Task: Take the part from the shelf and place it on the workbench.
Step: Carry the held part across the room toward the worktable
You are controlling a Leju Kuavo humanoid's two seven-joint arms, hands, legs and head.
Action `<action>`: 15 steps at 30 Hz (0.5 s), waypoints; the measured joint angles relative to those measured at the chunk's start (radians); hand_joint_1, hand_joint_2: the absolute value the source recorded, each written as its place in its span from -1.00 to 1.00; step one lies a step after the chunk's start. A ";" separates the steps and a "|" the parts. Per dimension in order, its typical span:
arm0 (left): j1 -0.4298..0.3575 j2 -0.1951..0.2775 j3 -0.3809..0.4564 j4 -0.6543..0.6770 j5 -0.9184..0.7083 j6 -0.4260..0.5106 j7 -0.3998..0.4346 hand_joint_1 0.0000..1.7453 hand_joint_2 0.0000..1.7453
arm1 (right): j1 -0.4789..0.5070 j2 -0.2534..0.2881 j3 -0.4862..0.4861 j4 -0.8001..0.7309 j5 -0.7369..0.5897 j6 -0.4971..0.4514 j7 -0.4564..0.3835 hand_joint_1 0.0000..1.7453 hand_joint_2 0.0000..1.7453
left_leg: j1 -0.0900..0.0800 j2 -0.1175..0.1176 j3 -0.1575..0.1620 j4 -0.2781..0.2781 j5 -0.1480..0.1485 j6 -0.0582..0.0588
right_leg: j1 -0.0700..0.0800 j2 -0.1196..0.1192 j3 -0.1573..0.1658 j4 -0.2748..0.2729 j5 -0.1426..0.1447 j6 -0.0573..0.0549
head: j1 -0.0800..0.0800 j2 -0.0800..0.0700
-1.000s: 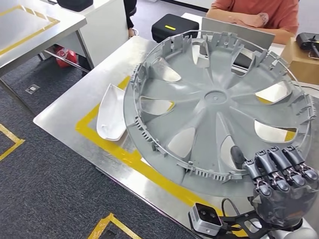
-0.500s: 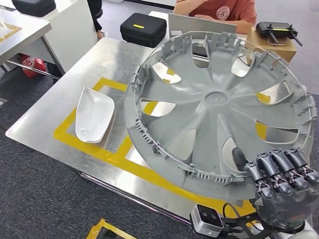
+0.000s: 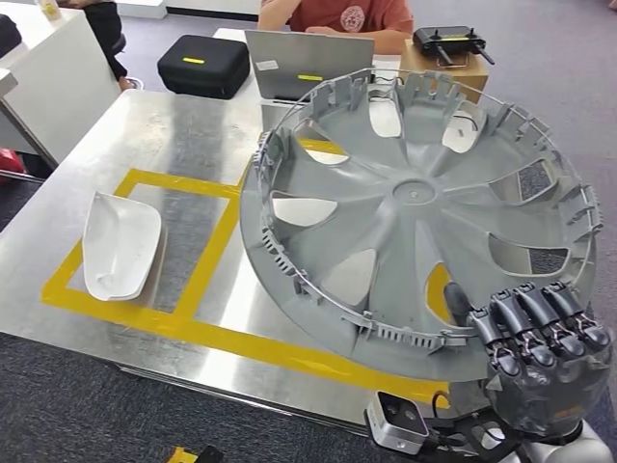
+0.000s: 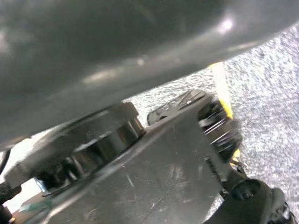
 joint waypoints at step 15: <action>0.004 0.002 0.000 0.000 -0.002 0.004 0.001 -1.00 -1.00 | 0.003 0.002 0.002 0.010 0.000 0.000 0.003 1.00 1.00 | 0.003 0.046 0.019 -0.076 0.022 0.015 | -0.006 -0.084 -0.018 0.073 -0.036 0.048 | 0.013 0.000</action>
